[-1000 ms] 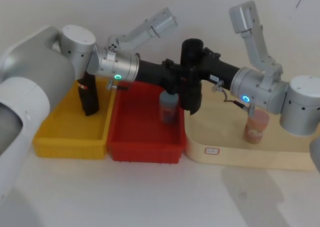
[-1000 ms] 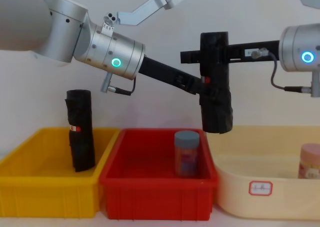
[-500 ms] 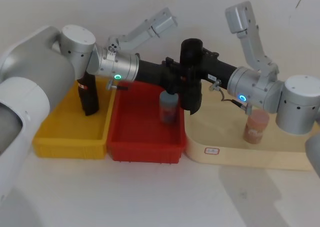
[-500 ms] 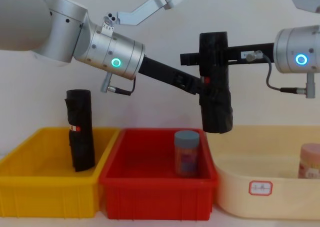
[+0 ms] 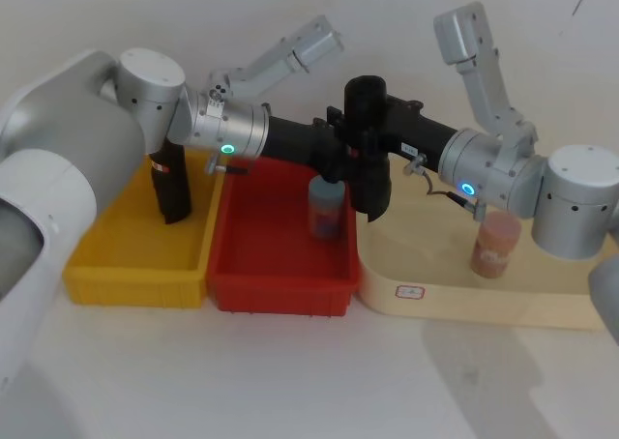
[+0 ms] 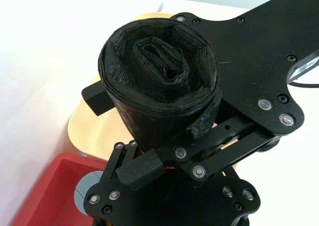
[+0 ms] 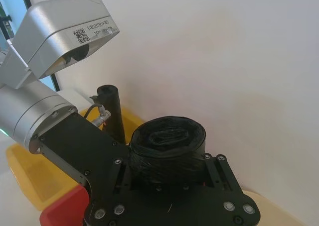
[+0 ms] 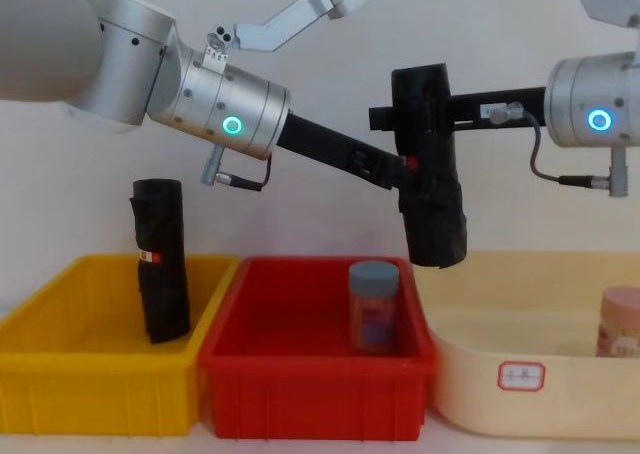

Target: Pick up the garbage bag with the one hand and transfer it to the other hand.

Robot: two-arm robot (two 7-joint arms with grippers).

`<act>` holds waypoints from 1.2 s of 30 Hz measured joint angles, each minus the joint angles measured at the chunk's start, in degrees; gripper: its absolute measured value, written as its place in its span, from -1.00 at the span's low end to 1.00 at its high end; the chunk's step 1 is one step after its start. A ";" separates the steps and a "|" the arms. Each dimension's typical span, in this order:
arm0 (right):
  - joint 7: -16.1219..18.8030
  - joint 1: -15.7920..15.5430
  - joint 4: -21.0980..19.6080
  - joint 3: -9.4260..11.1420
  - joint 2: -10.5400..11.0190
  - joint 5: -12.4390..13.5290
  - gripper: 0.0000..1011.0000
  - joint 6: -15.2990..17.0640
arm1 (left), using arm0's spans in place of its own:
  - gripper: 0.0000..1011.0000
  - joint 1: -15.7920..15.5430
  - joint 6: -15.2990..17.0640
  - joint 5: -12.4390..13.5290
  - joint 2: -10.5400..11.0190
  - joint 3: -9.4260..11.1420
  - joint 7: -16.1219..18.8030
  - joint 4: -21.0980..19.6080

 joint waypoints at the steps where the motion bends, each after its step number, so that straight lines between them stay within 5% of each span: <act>1: 0.00 0.01 0.01 -0.01 0.00 0.00 0.06 -0.01 | -0.17 0.00 0.00 0.00 0.00 0.00 0.00 0.00; 18: -0.09 0.09 0.15 -0.10 -0.08 -0.10 0.06 -0.11 | -0.14 0.00 0.00 -0.02 -0.01 0.00 0.00 0.00; 36: -0.81 -0.27 -0.47 0.14 0.13 -0.45 0.06 -0.33 | 0.91 0.00 -0.01 -0.04 0.00 0.00 -0.01 -0.01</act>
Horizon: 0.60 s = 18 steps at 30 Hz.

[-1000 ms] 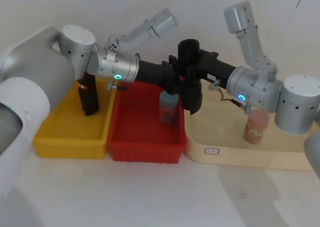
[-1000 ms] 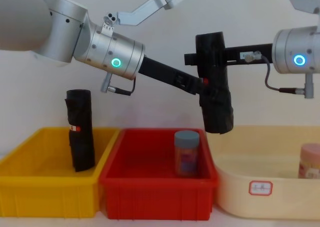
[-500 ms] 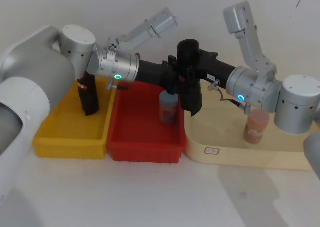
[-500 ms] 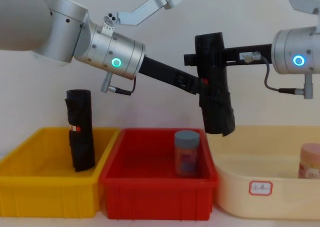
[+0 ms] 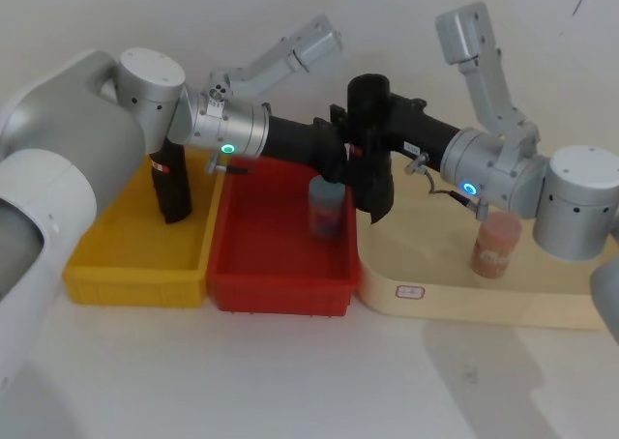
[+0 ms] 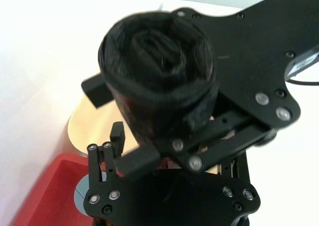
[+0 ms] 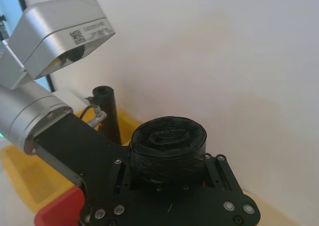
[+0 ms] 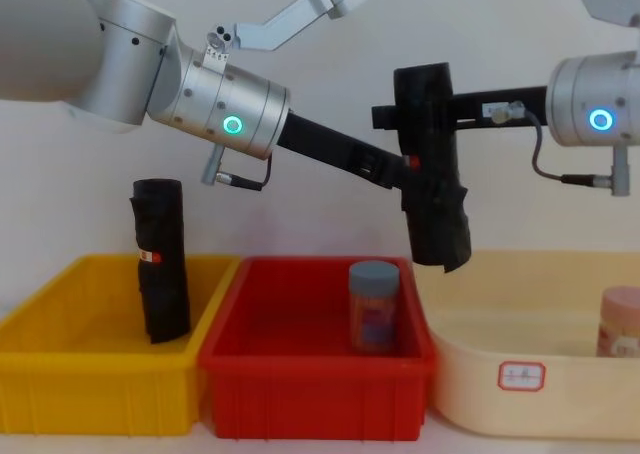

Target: Pick up the garbage bag with the one hand and transfer it to the other hand.

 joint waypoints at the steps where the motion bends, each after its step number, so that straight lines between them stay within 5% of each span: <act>1: -0.26 -0.08 -0.14 0.08 0.04 -0.13 0.06 -0.07 | 0.97 0.00 0.00 0.00 0.00 0.00 0.00 0.00; 18: -7.86 -2.66 -2.17 4.83 0.72 -1.44 0.06 -0.75 | 0.98 0.00 0.01 0.03 0.00 0.00 0.02 0.01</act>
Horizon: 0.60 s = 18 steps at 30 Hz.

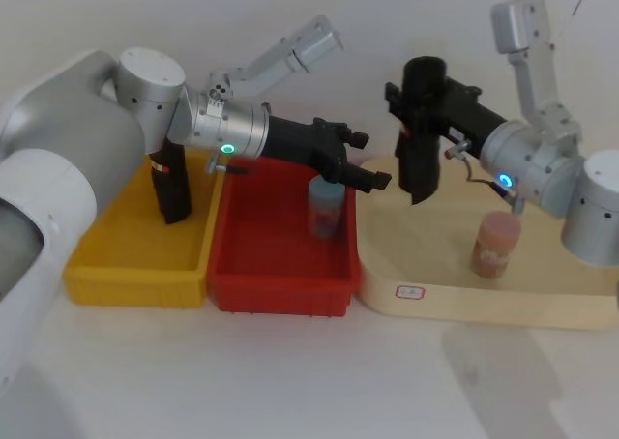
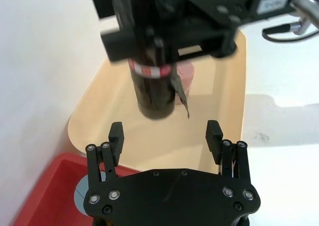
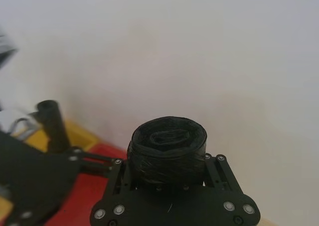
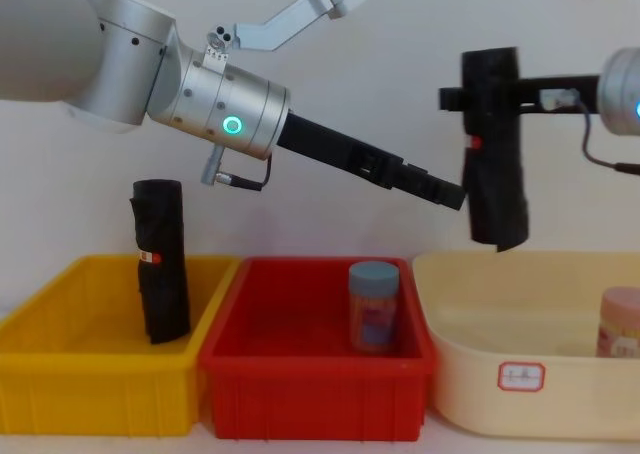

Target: Pick up the garbage bag with the one hand and transfer it to the other hand.

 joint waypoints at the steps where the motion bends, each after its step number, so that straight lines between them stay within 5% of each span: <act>1: -0.30 -0.06 0.19 0.41 -0.01 0.01 0.06 0.00 | 0.98 0.00 0.00 0.00 0.00 0.00 0.00 0.00; 9: -2.54 0.03 3.73 3.56 -0.62 1.28 0.06 0.25 | 0.98 0.00 0.00 0.00 0.00 0.00 0.00 0.00; 18: -1.68 3.33 14.50 6.68 -2.13 3.69 0.06 0.46 | 0.98 0.00 0.00 0.00 -0.01 0.00 0.00 0.00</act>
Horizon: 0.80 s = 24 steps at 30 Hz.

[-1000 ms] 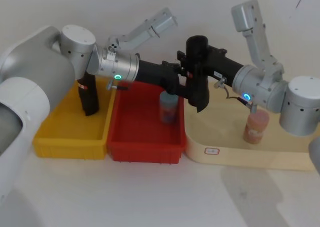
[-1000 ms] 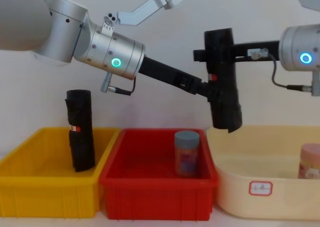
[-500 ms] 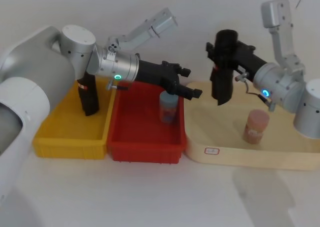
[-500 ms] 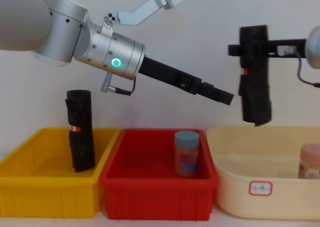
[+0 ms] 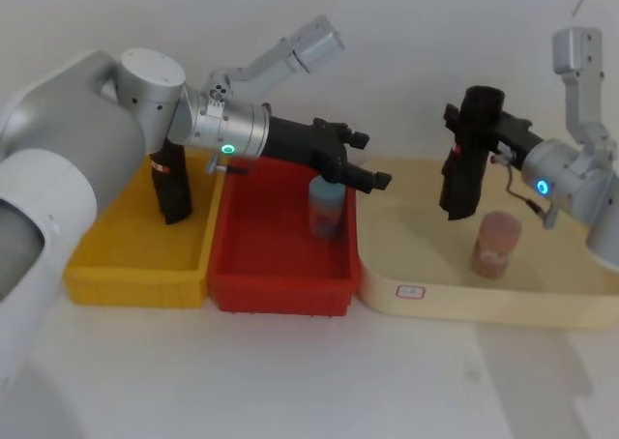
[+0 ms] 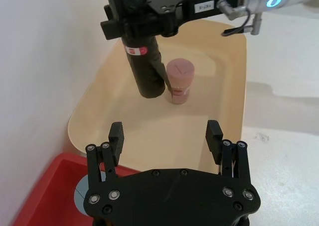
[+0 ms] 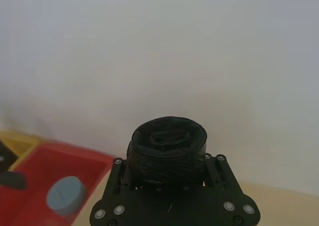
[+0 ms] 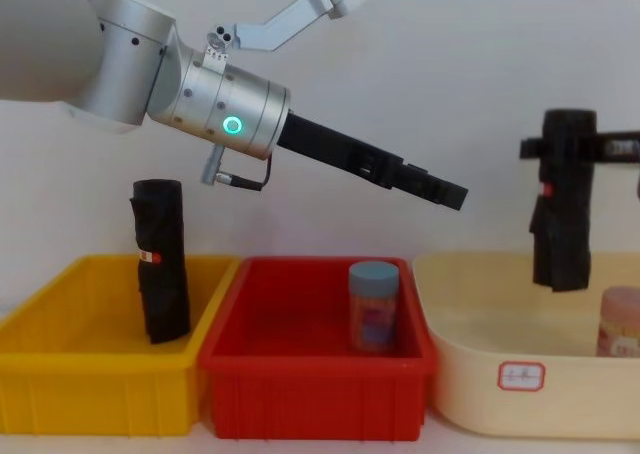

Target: Pick up the garbage bag with the one hand and transfer it to the other hand.

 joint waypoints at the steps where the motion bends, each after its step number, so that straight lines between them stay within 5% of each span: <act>1: 0.50 0.63 1.78 0.39 -0.21 0.42 0.06 -0.01 | 0.98 0.00 0.00 0.00 0.00 0.00 0.00 0.00; 8: 2.86 2.91 8.38 1.68 -0.98 1.66 0.12 -0.73 | 0.98 0.00 0.00 0.01 0.00 0.00 0.00 0.00; 24: 5.72 5.30 15.18 3.00 -1.67 2.79 0.98 -2.11 | 0.98 0.00 0.00 0.00 0.01 0.00 0.00 0.00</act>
